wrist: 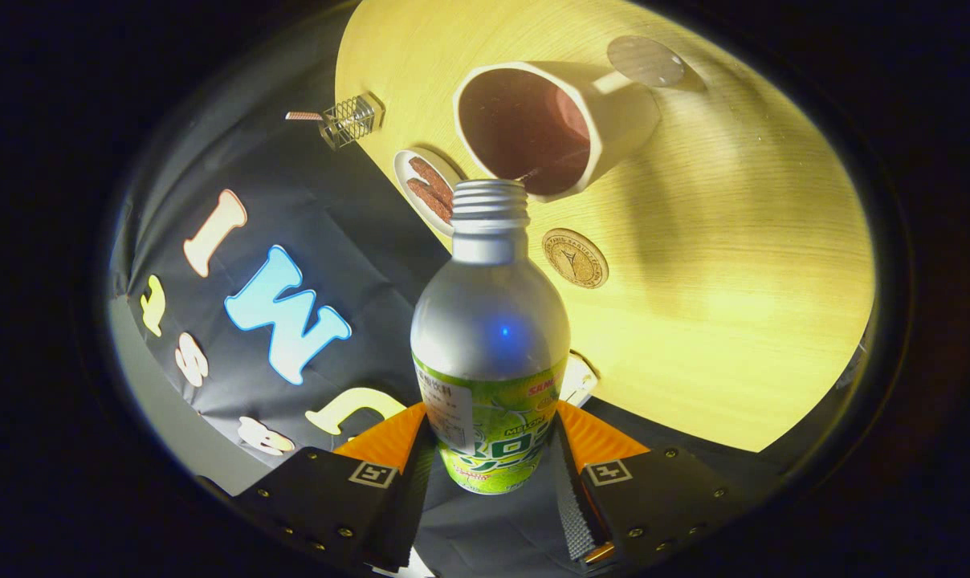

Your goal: Take the bottle from table, then pour the juice into the cup, finally place the bottle on the coaster

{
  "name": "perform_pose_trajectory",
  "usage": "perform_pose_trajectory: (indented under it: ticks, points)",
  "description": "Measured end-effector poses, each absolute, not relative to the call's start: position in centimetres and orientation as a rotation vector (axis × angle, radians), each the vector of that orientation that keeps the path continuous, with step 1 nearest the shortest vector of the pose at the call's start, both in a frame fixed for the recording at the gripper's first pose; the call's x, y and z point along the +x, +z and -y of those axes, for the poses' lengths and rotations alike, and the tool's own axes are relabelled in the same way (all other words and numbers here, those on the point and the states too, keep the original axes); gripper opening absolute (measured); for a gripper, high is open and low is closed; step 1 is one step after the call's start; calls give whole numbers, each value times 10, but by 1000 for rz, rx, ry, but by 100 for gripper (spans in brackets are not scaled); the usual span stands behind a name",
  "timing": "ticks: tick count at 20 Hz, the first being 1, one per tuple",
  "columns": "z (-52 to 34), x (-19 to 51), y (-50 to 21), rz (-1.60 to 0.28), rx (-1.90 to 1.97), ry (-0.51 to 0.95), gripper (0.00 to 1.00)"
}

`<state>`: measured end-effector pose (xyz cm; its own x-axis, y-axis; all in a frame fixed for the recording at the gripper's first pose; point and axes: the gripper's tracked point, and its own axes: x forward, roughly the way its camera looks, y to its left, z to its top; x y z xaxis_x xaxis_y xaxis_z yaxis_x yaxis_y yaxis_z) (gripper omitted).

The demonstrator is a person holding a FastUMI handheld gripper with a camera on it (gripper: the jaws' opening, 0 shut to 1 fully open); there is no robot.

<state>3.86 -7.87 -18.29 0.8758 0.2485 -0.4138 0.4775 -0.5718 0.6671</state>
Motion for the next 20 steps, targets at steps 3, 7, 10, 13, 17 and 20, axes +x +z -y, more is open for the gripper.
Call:
perform_pose_trajectory:
  ticks: [3,7,10,13,17,20]
  points:
    - [74,34,-193,-532,2114,-359,70]
    - [68,33,-207,-535,2026,-388,70]
    - [63,34,-216,-542,1933,-394,70]
    - [59,32,-229,-556,1810,-395,70]
    - [65,26,-246,-585,1660,-427,70]
    - [62,19,-257,-615,1537,-432,70]
